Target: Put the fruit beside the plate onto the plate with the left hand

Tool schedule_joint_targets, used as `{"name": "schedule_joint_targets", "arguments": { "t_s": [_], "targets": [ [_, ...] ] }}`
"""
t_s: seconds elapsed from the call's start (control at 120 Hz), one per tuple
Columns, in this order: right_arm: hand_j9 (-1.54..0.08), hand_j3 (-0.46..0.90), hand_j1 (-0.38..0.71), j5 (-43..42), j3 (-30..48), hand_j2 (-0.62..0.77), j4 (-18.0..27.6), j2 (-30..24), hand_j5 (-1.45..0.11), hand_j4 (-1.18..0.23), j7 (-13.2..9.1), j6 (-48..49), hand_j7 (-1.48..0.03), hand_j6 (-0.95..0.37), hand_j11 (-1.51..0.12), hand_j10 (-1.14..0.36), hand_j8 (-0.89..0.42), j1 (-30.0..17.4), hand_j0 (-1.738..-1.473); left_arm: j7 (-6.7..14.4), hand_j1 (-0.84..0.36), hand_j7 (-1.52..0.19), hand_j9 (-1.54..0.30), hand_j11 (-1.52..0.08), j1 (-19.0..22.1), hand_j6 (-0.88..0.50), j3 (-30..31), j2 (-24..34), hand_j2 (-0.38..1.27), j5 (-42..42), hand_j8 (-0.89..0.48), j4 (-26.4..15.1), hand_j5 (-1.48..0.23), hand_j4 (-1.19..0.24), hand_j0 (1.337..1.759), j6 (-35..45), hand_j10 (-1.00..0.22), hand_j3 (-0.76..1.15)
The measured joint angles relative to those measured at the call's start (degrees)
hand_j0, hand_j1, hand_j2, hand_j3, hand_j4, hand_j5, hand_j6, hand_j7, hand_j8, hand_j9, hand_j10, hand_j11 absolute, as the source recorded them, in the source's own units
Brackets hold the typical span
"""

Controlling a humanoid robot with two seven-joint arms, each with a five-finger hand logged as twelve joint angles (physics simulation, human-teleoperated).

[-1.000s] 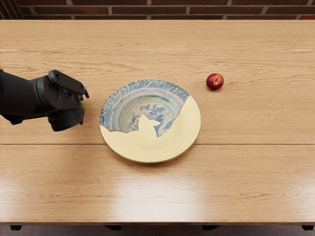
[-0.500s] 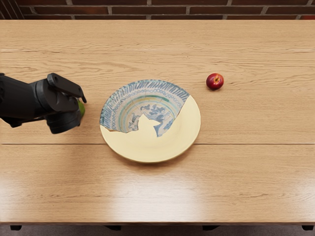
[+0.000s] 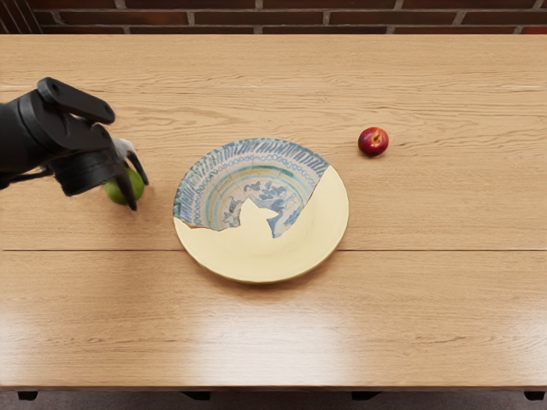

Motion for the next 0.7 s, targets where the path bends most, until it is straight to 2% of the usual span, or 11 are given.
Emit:
{"name": "schedule_joint_targets", "arguments": {
  "t_s": [0.042, 0.108, 0.183, 0.283, 0.442, 0.5, 0.533, 0.583, 0.608, 0.658, 0.7],
  "targets": [
    [-0.01, 0.00, -0.34, 0.0, 0.0, 0.00, 0.0, 0.0, -0.01, -0.01, 0.0, 0.0, -0.01, -0.01, -0.01, -0.01, -0.01, 0.0, -1.658, 0.0, -0.29, -0.98, -1.00, -1.00, -1.9, -0.30, -0.3, 3.5, 0.18, -0.3, -0.31, -0.3, -0.97, -0.62, 1.650, -3.9, -0.51, 0.00],
    [-0.01, 0.00, -0.34, 0.0, 0.0, 0.00, 0.0, 0.0, -0.01, -0.01, 0.0, 0.0, -0.01, -0.01, -0.01, -0.01, -0.01, 0.0, -1.658, 0.2, -0.32, -1.04, -1.05, -1.05, -2.4, -0.29, -2.2, 10.7, 0.30, -0.2, -0.28, -0.6, -1.03, -0.61, 1.649, -9.8, -0.50, 0.00],
    [-0.01, 0.00, -0.34, 0.0, 0.0, 0.00, 0.0, 0.0, -0.01, -0.01, 0.0, 0.0, -0.01, -0.01, -0.01, -0.01, -0.01, 0.0, -1.658, 0.3, -0.30, -1.10, -1.10, -1.10, -2.4, -0.27, -6.5, 18.9, 0.30, -0.5, -0.27, -0.7, -1.09, -0.59, 1.649, -14.7, -0.50, 0.00],
    [-0.01, 0.00, -0.34, 0.0, 0.0, 0.00, 0.0, 0.0, -0.01, -0.01, 0.0, 0.0, -0.01, -0.01, -0.01, -0.01, -0.01, 0.0, -1.658, 0.2, -0.28, -1.14, -1.14, -1.14, -3.3, -0.27, -14.6, 23.3, 0.27, -0.8, -0.27, -0.6, -1.12, -0.59, 1.647, -21.1, -0.50, 0.00],
    [-0.01, 0.00, -0.34, 0.0, 0.0, 0.00, 0.0, 0.0, -0.01, -0.01, 0.0, 0.0, -0.01, -0.01, -0.01, -0.01, -0.01, 0.0, -1.658, 0.3, -0.24, -1.18, -1.17, -1.18, -2.1, -0.27, -28.7, 21.5, 0.31, -0.5, -0.27, 0.1, -1.16, -0.61, 1.646, -24.4, -0.51, 0.00],
    [-0.01, 0.00, -0.34, 0.0, 0.0, 0.00, 0.0, 0.0, -0.01, -0.01, 0.0, 0.0, -0.01, -0.01, -0.01, -0.01, -0.01, 0.0, -1.658, 0.3, -0.20, -1.19, -1.18, -1.18, -0.3, -0.29, -32.1, 19.3, 0.23, -0.3, -0.29, 0.4, -1.17, -0.62, 1.647, -24.6, -0.54, 0.00],
    [-0.01, 0.00, -0.34, 0.0, 0.0, 0.00, 0.0, 0.0, -0.01, -0.01, 0.0, 0.0, -0.01, -0.01, -0.01, -0.01, -0.01, 0.0, -1.658, 0.3, -0.22, -1.19, -1.18, -1.18, 0.5, -0.31, -33.4, 18.3, 0.38, -0.1, -0.31, 0.8, -1.18, -0.65, 1.648, -24.5, -0.57, 0.00],
    [-0.01, 0.00, -0.34, 0.0, 0.0, 0.00, 0.0, 0.0, -0.01, -0.01, 0.0, 0.0, -0.01, -0.01, -0.01, -0.01, -0.01, 0.0, -1.658, 0.3, -0.25, -1.19, -1.17, -1.18, 2.9, -0.30, -34.9, 15.7, 0.43, -0.1, -0.30, 2.0, -1.20, -0.69, 1.649, -24.3, -0.56, 0.00],
    [-0.01, 0.00, -0.34, 0.0, 0.0, 0.00, 0.0, 0.0, -0.01, -0.01, 0.0, 0.0, -0.01, -0.01, -0.01, -0.01, -0.01, 0.0, -1.658, 0.3, -0.30, -1.19, -1.17, -1.18, 4.2, -0.28, -35.4, 14.6, 0.60, -0.1, -0.29, 2.8, -1.23, -0.67, 1.650, -24.3, -0.55, 0.00],
    [-0.01, 0.00, -0.34, 0.0, 0.0, 0.00, 0.0, 0.0, -0.01, -0.01, 0.0, 0.0, -0.01, -0.01, -0.01, -0.01, -0.01, 0.0, -1.658, 0.2, -0.27, -1.20, -1.17, -1.17, 6.8, -0.25, -36.3, 13.4, 0.40, -0.1, -0.28, 4.5, -1.25, -0.67, 1.651, -24.3, -0.54, 0.00],
    [-0.01, 0.00, -0.34, 0.0, 0.0, 0.00, 0.0, 0.0, -0.01, -0.01, 0.0, 0.0, -0.01, -0.01, -0.01, -0.01, -0.01, 0.0, -1.658, 0.2, -0.29, -1.19, -1.18, -1.17, 8.0, -0.25, -36.8, 13.3, 0.47, 0.1, -0.28, 5.8, -1.27, -0.70, 1.651, -24.3, -0.54, 0.00]
  ]
}}
